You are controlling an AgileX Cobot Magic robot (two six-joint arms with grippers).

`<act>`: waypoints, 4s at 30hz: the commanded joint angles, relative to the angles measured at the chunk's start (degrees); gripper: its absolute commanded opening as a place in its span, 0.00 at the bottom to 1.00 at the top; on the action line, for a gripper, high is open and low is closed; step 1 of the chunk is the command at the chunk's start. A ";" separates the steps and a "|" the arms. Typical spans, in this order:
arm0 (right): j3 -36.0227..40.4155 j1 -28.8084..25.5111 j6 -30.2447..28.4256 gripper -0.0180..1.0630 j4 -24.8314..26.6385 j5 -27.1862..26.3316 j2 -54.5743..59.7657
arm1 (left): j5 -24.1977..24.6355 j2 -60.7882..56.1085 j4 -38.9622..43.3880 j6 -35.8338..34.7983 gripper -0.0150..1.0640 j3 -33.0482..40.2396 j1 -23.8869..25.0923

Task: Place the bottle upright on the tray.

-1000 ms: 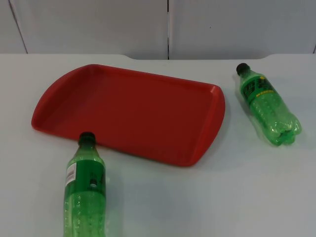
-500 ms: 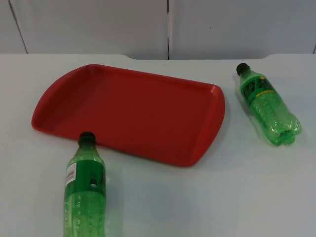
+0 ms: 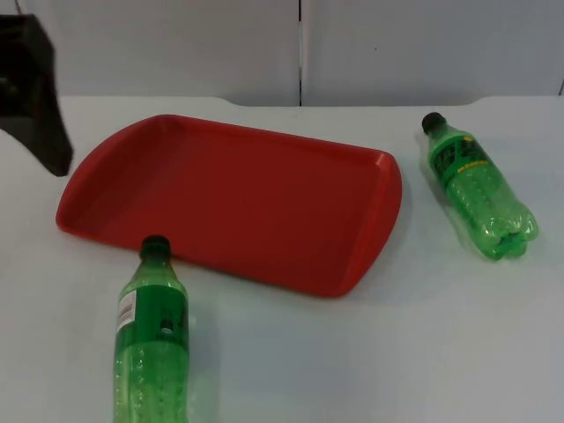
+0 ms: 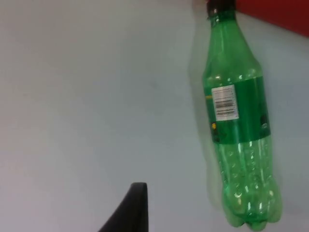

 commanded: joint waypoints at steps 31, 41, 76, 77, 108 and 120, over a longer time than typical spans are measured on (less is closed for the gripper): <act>0.11 -0.47 0.02 0.98 -0.31 -0.28 -0.19 | -19.35 27.23 5.52 -24.56 0.99 -0.10 -14.24; 0.11 -0.47 0.02 0.98 -0.31 -0.28 -0.19 | -19.86 30.27 12.15 -29.82 0.99 -0.10 -14.24; 0.11 -0.47 0.02 0.98 -0.31 -0.28 -0.19 | -41.74 40.35 9.48 -28.05 0.99 9.50 -11.57; 0.11 -0.47 0.02 0.98 -0.31 -0.28 -0.19 | -41.74 40.35 9.48 -27.95 0.99 9.49 -11.57; 0.11 -0.47 0.02 0.98 -0.31 -0.28 -0.19 | -33.63 40.35 9.20 -23.63 0.43 3.68 -11.57; 0.11 -0.47 0.02 0.98 -0.31 -0.28 -0.19 | -33.10 39.75 9.19 -23.63 0.01 3.68 -11.57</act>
